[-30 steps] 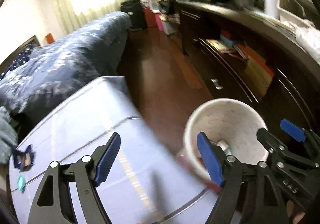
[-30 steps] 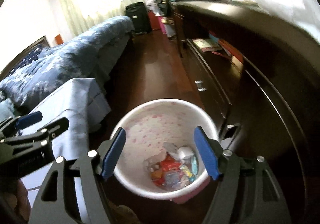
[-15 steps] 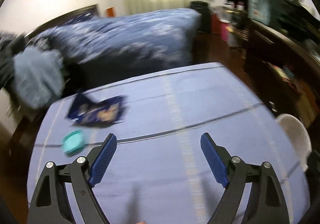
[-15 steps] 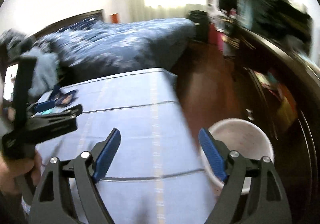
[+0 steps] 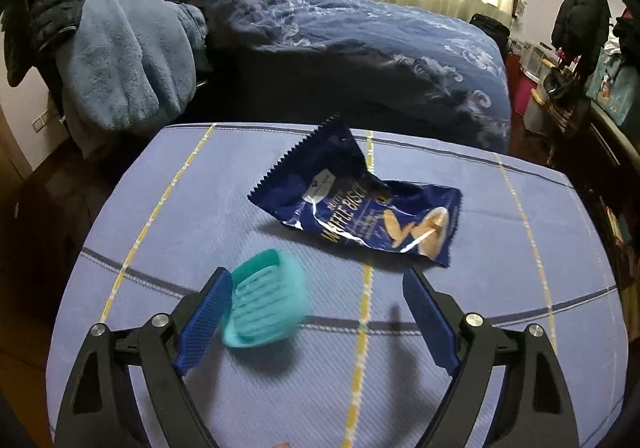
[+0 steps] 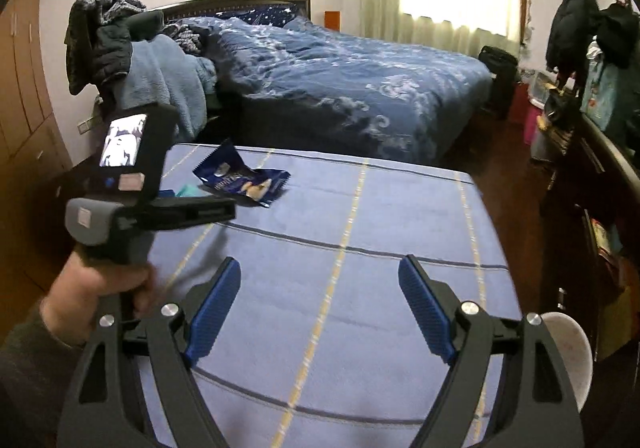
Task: Collect trash
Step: 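Grasp the teal soap dish with left tool while right tool grasps blue snack bag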
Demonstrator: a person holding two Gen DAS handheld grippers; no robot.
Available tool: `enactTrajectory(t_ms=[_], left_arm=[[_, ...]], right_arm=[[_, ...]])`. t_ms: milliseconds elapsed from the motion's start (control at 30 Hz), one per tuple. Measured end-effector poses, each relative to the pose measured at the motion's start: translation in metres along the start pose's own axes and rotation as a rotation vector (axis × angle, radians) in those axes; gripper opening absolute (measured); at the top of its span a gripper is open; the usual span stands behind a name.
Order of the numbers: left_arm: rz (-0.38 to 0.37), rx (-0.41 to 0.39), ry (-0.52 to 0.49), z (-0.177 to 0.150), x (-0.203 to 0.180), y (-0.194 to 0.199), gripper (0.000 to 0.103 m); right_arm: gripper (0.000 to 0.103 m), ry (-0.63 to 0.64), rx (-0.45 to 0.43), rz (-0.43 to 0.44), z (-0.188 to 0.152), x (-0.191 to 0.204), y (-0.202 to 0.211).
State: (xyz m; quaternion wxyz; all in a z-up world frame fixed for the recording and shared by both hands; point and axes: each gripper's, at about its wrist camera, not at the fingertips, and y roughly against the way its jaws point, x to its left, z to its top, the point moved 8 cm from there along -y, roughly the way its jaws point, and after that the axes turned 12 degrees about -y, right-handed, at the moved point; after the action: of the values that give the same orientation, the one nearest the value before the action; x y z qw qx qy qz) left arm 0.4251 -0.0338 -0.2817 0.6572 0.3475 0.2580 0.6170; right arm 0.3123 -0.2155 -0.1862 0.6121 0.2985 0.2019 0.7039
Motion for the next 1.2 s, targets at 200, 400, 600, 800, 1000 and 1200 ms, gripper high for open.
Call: enactTrajectory(t_ms=[200,400,600,800,1000,1200], left_arm=[[0.016,0.006,0.010,-0.001,0.009,-0.007,0.058],[0.039,0.003,-0.014,-0.004,0.018,-0.004,0.020],[0.047,0.006,0.000,-0.016,0.040,0.005,0.011],[0.057,-0.031,0.017,-0.023,0.071,0.026,0.011],[0.050,-0.064,0.069,-0.026,0.099,0.042,0.011],[0.027,-0.066,0.088,-0.029,0.103,0.042,0.011]], right_arm=[[0.082,-0.036,0.034,0.024,0.013,0.011,-0.027],[0.082,-0.074,0.077,0.024,0.018,0.016,-0.057],[0.082,-0.071,0.114,0.036,0.025,0.036,-0.093],[0.082,-0.053,0.160,0.019,0.032,0.059,-0.144],[0.082,-0.088,0.218,0.024,0.037,0.070,-0.189],[0.059,-0.086,0.214,0.012,0.038,0.077,-0.207]])
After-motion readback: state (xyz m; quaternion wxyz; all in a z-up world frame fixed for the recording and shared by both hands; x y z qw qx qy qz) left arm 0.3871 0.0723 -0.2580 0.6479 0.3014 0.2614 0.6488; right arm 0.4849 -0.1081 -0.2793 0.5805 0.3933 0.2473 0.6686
